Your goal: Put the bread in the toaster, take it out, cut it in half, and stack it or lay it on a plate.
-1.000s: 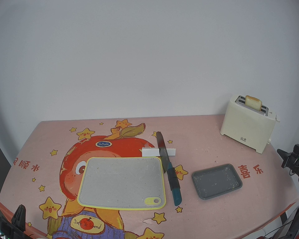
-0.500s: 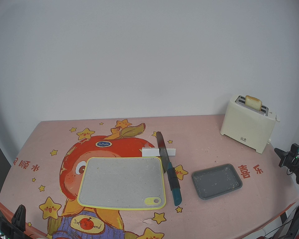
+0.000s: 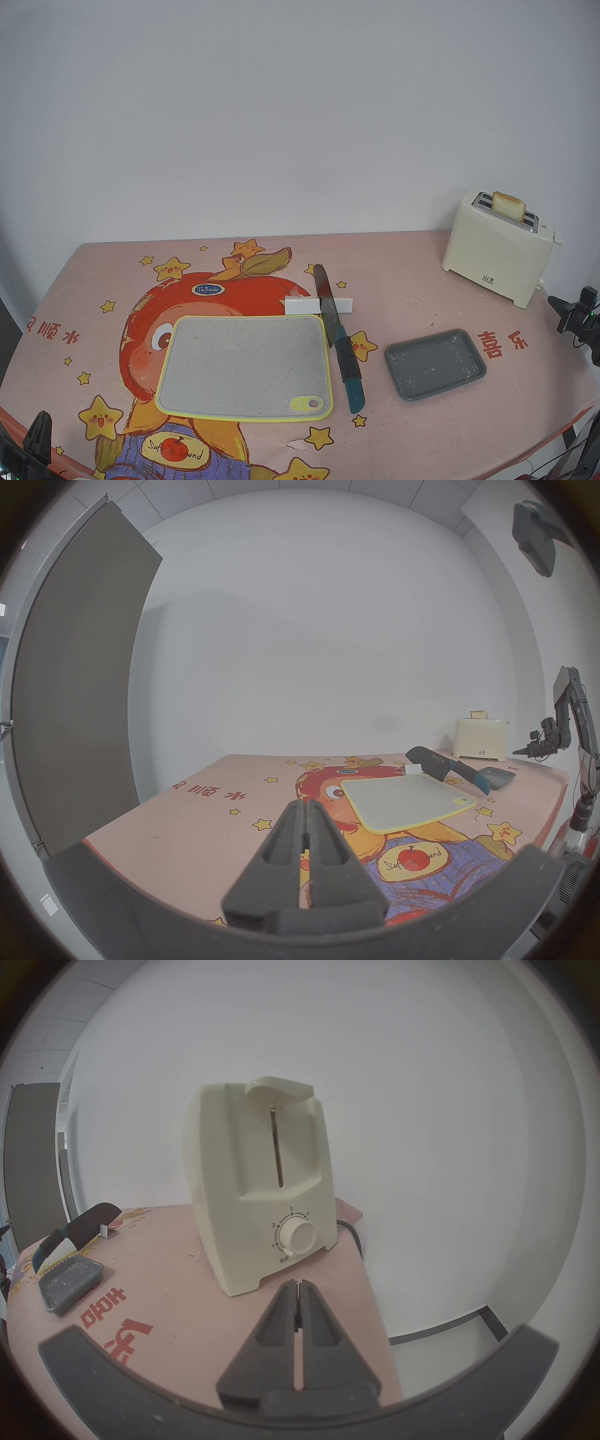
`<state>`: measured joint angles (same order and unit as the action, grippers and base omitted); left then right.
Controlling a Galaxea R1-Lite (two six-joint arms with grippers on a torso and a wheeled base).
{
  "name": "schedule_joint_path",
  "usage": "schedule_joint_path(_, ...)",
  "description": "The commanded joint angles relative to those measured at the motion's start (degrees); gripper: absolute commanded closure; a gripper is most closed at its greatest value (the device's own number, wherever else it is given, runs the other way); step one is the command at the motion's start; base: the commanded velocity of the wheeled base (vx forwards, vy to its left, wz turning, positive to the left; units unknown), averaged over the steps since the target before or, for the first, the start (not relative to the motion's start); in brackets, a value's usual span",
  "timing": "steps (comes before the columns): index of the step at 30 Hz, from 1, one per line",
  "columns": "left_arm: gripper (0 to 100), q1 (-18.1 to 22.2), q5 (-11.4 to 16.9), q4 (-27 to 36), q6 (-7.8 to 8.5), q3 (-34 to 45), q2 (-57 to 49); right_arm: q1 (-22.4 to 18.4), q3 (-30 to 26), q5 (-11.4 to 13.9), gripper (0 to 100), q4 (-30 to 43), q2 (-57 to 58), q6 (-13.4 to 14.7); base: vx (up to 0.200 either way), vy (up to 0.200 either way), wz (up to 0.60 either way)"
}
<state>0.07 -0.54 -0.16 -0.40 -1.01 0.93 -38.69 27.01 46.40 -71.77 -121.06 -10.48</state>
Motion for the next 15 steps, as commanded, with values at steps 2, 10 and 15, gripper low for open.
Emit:
schedule_joint_path(2, 100, 0.01, 0.01, -0.02, -0.04, 1.01, -0.49, -0.15, 1.20, 0.01, 100, -0.04, -1.10, 0.02, 0.000, 0.000, 0.00)
schedule_joint_path(10, 100, 0.01, 0.01, -0.02, -0.04, 1.01, -0.49, 0.99, 2.43, -2.01, 100, -0.04, -1.81, 0.02, 0.000, 0.000, 0.00)
schedule_joint_path(15, 100, 0.01, 0.01, -0.02, -0.04, 1.01, -0.49, 2.48, 1.99, -2.63, 100, -0.39, -2.16, 0.02, 0.000, 0.000, 0.00)
